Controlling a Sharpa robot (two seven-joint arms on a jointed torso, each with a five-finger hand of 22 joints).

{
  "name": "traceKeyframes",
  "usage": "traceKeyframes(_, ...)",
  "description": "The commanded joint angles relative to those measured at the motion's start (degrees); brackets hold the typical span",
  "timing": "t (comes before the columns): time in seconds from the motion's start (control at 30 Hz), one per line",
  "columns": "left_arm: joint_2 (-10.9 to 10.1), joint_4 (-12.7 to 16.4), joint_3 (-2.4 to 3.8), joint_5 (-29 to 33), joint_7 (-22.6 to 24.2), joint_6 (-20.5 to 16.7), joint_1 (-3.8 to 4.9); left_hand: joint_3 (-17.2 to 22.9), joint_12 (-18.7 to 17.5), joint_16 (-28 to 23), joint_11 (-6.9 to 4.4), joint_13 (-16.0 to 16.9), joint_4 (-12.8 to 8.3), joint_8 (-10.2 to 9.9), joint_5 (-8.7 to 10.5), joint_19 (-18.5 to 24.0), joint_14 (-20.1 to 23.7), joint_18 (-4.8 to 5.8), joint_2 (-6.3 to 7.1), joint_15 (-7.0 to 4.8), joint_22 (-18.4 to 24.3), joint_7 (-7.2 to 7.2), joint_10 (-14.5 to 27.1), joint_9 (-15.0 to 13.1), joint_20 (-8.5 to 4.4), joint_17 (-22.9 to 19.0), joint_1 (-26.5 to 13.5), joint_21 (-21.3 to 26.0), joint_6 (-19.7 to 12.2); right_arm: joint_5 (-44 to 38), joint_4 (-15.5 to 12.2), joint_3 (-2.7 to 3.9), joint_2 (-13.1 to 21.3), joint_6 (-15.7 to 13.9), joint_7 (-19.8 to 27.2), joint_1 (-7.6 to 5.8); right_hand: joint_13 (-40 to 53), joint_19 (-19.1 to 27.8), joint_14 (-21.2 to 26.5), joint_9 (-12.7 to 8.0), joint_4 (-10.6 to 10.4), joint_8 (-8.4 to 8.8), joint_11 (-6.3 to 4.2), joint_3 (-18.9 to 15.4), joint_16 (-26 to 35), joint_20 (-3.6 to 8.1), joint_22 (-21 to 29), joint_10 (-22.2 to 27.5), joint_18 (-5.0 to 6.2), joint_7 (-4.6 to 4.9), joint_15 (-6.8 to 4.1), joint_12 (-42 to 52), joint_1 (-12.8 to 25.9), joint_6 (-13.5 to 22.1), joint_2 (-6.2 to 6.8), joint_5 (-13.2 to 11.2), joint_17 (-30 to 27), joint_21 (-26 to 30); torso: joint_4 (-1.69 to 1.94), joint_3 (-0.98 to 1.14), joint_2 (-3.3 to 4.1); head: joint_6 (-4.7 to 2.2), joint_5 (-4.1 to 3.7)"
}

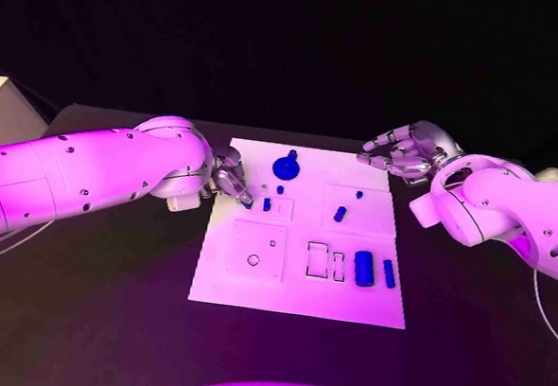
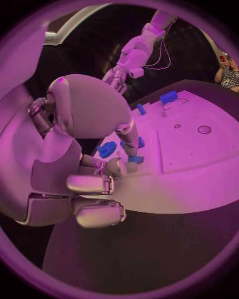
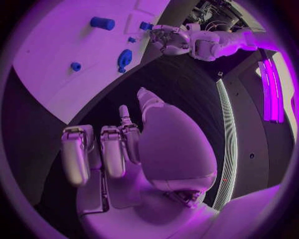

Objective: Assemble the parts on the task board

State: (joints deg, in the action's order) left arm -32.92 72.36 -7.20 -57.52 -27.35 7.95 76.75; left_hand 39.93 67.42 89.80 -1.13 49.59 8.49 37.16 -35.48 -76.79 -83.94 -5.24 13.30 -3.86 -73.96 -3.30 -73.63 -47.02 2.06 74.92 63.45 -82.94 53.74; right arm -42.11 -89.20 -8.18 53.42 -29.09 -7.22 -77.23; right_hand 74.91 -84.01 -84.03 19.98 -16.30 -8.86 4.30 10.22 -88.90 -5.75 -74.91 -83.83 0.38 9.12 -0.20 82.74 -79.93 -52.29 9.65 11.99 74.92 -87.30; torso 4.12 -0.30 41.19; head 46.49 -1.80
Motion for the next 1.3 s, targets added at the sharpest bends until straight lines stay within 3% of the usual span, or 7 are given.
traceKeyframes(0.03,0.5,-0.2,-0.22,-0.1,-0.5,4.1,-0.31,10.9,0.2,0.2,-0.17,0.1,-11.4,0.3,-0.34,-0.4,-6.1,1.19,-0.37,-0.52,0.0,0.25,0.0,0.0,0.10,15.1,0.0,-0.3,0.6,-0.1,0.0,0.01,0.0,0.5,0.5,0.03,8.7,-4.6,-5.2,-0.1,-0.1,-0.05,0.02,-0.1,0.3,-0.20,-13.1,0.0,0.41,0.03,0.25,-0.2,0.5,-0.4,-0.12,0.2,11.8,0.3,-0.04,0.02,0.02,0.09,-0.02)
traceKeyframes(0.33,1.0,-0.9,-0.21,-0.1,-0.7,5.9,-0.30,11.0,0.5,0.2,-0.24,0.5,-11.7,0.3,-0.52,-0.4,-6.1,1.18,-0.30,-0.56,0.0,0.32,-0.2,0.1,0.06,15.1,0.1,-0.3,0.7,-0.1,0.1,0.01,-0.1,0.6,0.5,0.03,8.7,-4.6,-5.2,-0.1,-0.1,-0.05,0.02,-0.1,0.3,-0.20,-13.1,0.0,0.41,0.03,0.25,-0.2,0.5,-0.4,-0.12,0.2,11.8,0.3,-0.02,0.01,-0.01,0.17,-0.11)
traceKeyframes(0.9,1.8,-2.3,-0.07,1.3,-0.3,6.0,-0.22,11.1,0.7,0.2,-0.28,0.9,-11.9,0.3,-0.81,-0.4,-6.1,1.19,-0.29,-0.61,0.0,0.37,-0.5,0.2,0.02,15.1,0.1,-0.4,0.9,-0.1,0.3,0.01,-0.4,0.7,0.5,0.12,8.7,-4.6,-5.1,-0.1,-0.1,-0.07,0.01,-0.1,0.4,-0.18,-13.1,0.0,0.41,0.02,0.24,-0.2,0.5,-0.4,-0.12,0.3,11.7,0.3,-0.06,0.01,0.02,0.13,-0.20)
traceKeyframes(1.3,2.9,-3.9,0.41,2.3,0.0,10.5,0.44,11.2,0.7,0.2,-0.32,0.9,-12.1,0.2,-1.01,-0.2,-6.1,1.14,-0.21,-0.64,0.2,0.42,-0.5,0.2,-0.01,15.1,0.1,-0.3,1.0,-0.1,0.4,0.01,-0.6,0.8,0.5,0.19,8.7,-4.6,-5.1,-0.1,-0.1,-0.07,0.01,-0.1,0.4,-0.18,-13.1,0.0,0.41,0.02,0.24,-0.2,0.5,-0.4,-0.12,0.3,11.7,0.3,-0.03,0.02,0.11,0.43,-0.34)
